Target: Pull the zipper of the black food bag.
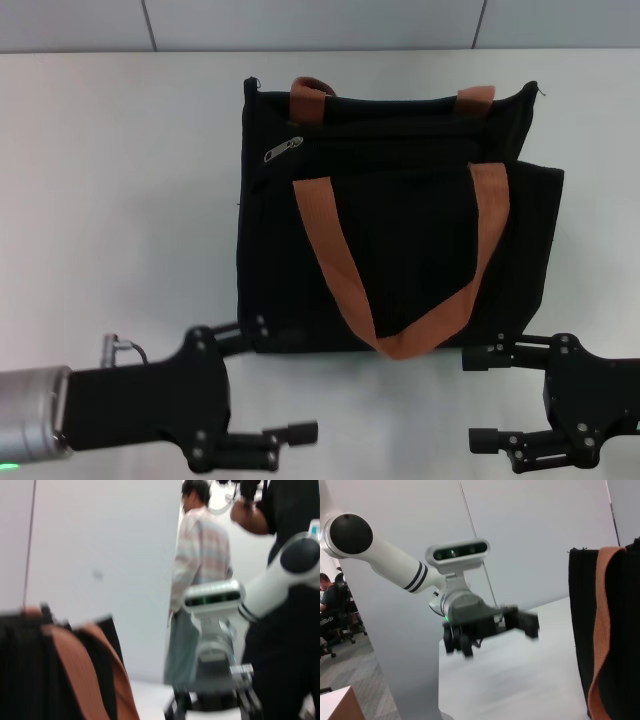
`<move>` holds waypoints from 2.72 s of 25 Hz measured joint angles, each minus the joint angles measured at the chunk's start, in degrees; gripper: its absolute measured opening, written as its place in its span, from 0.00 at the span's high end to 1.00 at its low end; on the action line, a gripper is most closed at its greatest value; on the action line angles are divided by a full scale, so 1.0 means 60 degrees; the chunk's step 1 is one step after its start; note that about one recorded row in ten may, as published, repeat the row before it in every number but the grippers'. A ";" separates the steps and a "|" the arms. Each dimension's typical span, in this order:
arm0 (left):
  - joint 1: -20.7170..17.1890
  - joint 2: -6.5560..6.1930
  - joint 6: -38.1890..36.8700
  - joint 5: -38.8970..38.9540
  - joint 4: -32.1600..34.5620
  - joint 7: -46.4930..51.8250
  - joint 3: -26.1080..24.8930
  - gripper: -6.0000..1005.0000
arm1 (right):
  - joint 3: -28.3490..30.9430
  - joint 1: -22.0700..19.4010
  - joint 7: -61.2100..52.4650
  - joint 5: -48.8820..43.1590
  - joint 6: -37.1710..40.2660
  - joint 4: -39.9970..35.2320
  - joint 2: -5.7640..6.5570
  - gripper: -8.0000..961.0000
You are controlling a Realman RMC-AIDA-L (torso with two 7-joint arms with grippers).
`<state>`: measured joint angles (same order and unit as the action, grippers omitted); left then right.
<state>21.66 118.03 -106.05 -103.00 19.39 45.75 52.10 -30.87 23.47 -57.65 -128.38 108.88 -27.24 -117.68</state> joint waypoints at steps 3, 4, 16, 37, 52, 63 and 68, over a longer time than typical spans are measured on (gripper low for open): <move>0.0016 0.0000 -0.0358 0.0006 0.0016 -0.0113 -0.0452 0.17 | 0.0003 0.0000 0.0000 0.0005 -0.0016 0.0000 -0.0003 0.14; 0.0016 0.0000 -0.0358 0.0006 0.0016 -0.0113 -0.0452 0.17 | 0.0003 0.0000 0.0000 0.0006 -0.0019 0.0000 -0.0007 0.15; 0.0008 0.0048 -0.0958 0.1409 -0.0693 -0.0847 -0.4069 0.17 | 0.0028 0.0015 0.0000 0.0033 -0.0025 0.0000 -0.0015 0.16; 0.1491 0.0008 0.3550 -0.0706 0.0028 -0.0559 -0.3990 0.19 | 0.0179 0.0039 0.0000 0.0127 -0.0057 -0.0058 0.0000 0.20; 0.1575 0.0073 0.3537 0.0000 0.0296 -0.0576 -0.3903 0.40 | 0.0179 0.0109 0.0000 0.0342 -0.0052 -0.0002 -0.0066 0.22; 0.1388 0.0048 0.2276 0.0014 0.0342 -0.0593 -0.3893 0.76 | 0.0180 0.0232 -0.0038 0.0721 0.0143 0.0005 -0.0100 0.24; 0.1373 0.0059 0.1688 0.0014 0.0368 -0.0588 -0.3865 0.89 | 0.0180 0.0358 -0.0896 0.1791 0.0911 0.0111 -0.0052 0.24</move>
<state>29.89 118.39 -95.92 -102.91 21.60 42.22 28.92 -29.79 25.61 -63.03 -117.63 114.34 -26.58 -118.00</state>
